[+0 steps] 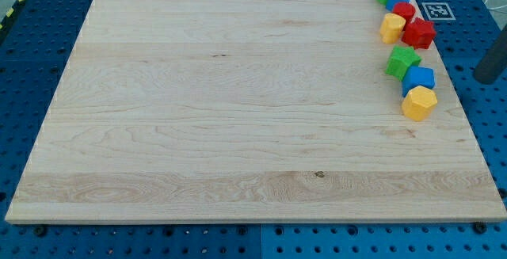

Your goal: Nudge the red star left a bit

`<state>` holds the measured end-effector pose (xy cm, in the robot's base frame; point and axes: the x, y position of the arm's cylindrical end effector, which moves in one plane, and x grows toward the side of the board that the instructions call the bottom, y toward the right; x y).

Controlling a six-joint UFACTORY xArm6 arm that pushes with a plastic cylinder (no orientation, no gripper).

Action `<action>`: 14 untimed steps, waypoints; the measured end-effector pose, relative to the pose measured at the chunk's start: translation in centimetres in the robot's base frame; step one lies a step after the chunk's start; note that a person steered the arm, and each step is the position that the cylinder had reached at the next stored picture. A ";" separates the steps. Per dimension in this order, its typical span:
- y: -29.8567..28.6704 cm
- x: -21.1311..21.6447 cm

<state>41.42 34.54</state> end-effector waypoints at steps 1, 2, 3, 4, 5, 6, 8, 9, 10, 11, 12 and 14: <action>0.0 -0.3; 0.0 -2.5; 0.0 -7.0; 0.0 -8.5; 0.0 -9.6; -0.2 -11.2; -1.9 -11.8; -3.0 -11.8; -4.3 -11.5; -4.9 -10.2; -5.2 -8.8; -5.9 -7.5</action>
<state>33.95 28.60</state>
